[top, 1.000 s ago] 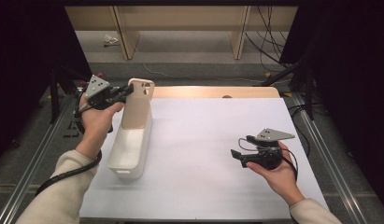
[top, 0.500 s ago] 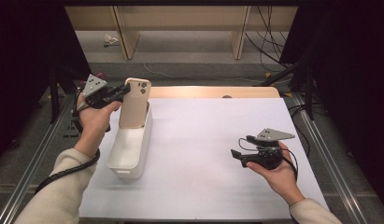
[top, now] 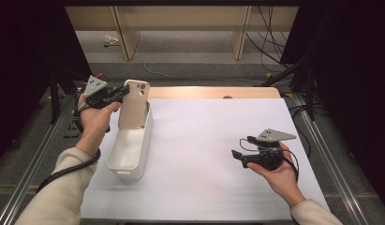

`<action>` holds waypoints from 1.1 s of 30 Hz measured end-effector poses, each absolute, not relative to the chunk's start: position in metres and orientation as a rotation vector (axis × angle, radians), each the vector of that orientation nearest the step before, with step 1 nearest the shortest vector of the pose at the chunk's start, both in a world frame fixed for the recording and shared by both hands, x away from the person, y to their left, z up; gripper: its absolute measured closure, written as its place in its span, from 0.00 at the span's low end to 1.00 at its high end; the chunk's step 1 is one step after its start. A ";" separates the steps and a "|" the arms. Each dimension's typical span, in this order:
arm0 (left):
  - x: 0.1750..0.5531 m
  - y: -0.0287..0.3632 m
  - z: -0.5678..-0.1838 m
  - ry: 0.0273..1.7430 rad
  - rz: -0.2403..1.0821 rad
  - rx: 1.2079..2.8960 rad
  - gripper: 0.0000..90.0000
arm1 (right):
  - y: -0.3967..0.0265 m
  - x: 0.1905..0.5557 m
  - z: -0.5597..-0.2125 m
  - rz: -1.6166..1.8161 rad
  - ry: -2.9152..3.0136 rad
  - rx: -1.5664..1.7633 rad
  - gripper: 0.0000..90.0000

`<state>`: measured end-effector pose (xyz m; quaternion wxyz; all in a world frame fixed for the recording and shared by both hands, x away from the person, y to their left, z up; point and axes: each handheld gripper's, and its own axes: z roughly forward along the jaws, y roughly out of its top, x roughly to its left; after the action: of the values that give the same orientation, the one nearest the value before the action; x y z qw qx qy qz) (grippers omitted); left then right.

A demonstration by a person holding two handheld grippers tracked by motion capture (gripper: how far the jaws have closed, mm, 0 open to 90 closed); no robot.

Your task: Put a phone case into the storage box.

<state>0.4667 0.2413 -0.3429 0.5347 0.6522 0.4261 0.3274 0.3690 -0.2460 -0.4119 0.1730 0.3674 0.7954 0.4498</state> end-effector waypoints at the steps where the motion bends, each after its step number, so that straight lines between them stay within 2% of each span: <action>1: 0.467 0.242 -0.343 1.019 0.780 1.553 0.91 | -0.246 0.369 -0.412 1.277 2.256 1.041 0.20; 33: 0.488 0.245 -0.364 1.087 0.758 1.576 0.91 | -0.246 0.370 -0.413 1.282 2.257 1.046 0.20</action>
<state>0.4880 0.2446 -0.3638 0.5153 0.6559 0.4526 0.3154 0.3696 -0.2463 -0.4126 0.1706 0.3682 0.7947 0.4513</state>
